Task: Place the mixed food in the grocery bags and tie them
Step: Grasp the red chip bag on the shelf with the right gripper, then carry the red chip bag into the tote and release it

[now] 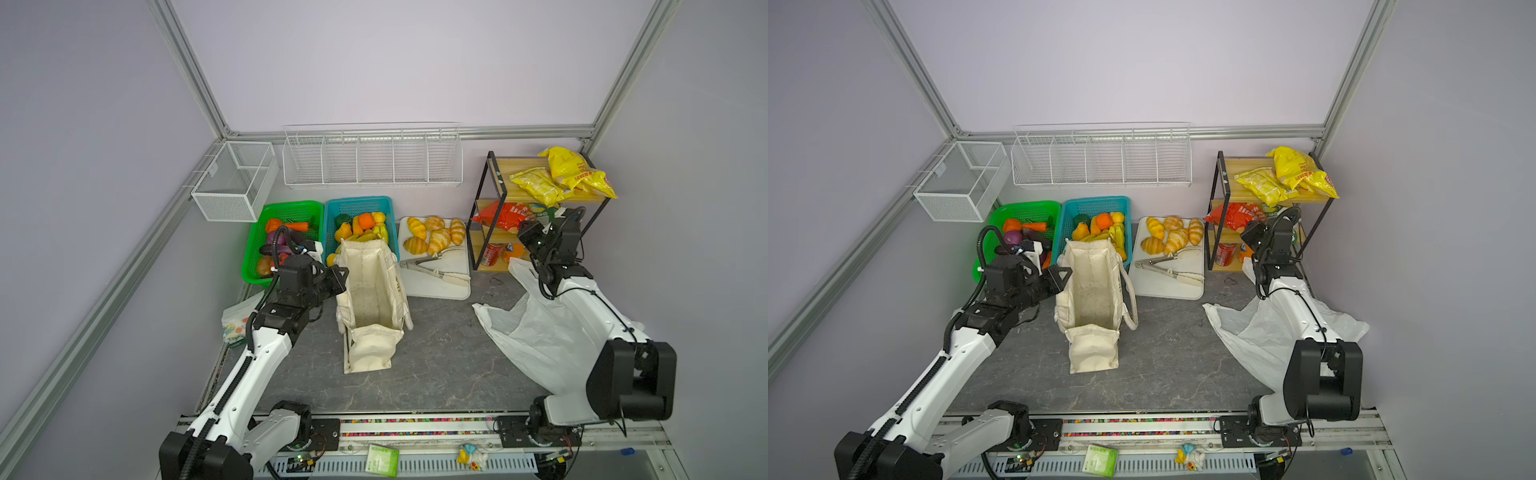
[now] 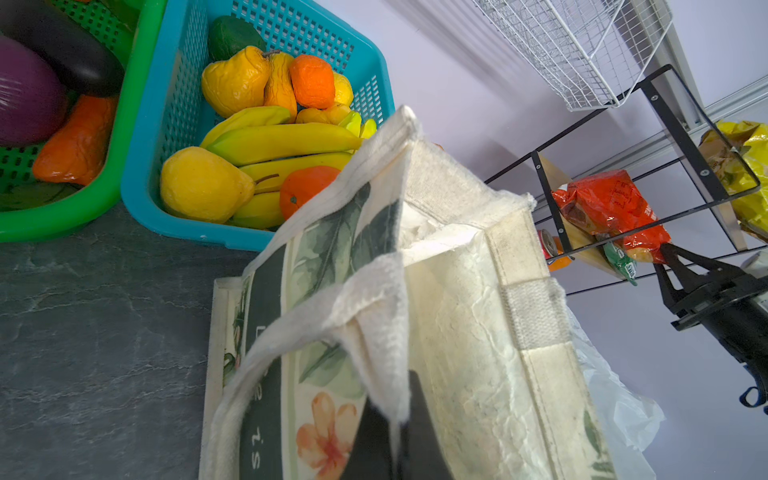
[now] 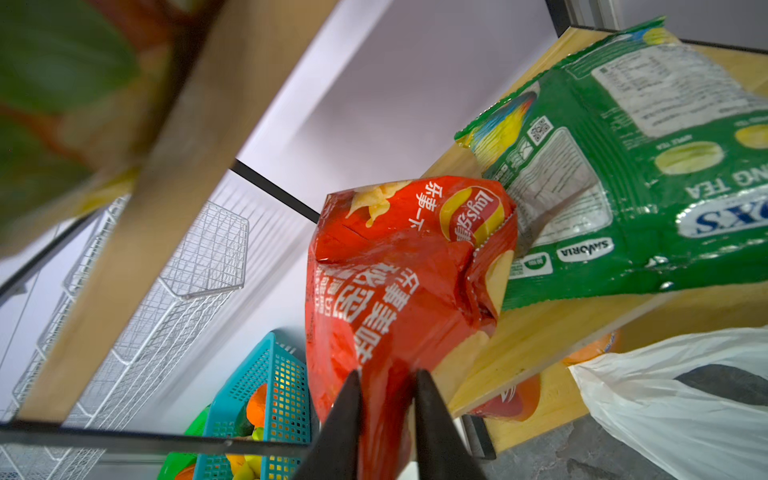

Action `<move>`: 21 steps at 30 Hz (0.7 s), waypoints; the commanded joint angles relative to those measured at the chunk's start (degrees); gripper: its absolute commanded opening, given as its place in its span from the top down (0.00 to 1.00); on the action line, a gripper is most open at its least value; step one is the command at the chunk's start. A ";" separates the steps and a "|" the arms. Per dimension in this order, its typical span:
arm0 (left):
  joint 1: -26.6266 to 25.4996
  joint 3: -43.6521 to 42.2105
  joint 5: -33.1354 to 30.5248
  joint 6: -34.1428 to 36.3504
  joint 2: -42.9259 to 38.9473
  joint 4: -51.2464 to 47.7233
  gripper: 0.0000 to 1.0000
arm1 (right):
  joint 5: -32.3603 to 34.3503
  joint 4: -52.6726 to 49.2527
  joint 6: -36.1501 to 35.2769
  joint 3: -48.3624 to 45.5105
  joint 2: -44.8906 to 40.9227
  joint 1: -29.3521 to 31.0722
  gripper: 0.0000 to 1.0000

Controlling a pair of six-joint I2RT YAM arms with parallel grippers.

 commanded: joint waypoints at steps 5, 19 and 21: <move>0.44 -0.12 0.37 0.87 -1.57 4.36 1.00 | -2.28 3.91 -5.02 -3.03 -9.34 -0.47 0.87; 0.43 -0.47 0.16 1.30 -2.00 4.78 1.00 | -16.08 -13.63 -16.52 -1.84 -29.09 0.87 0.94; 0.39 -0.42 -0.07 1.52 -2.13 4.78 1.00 | -22.32 -16.08 -19.80 0.58 -30.35 2.92 0.94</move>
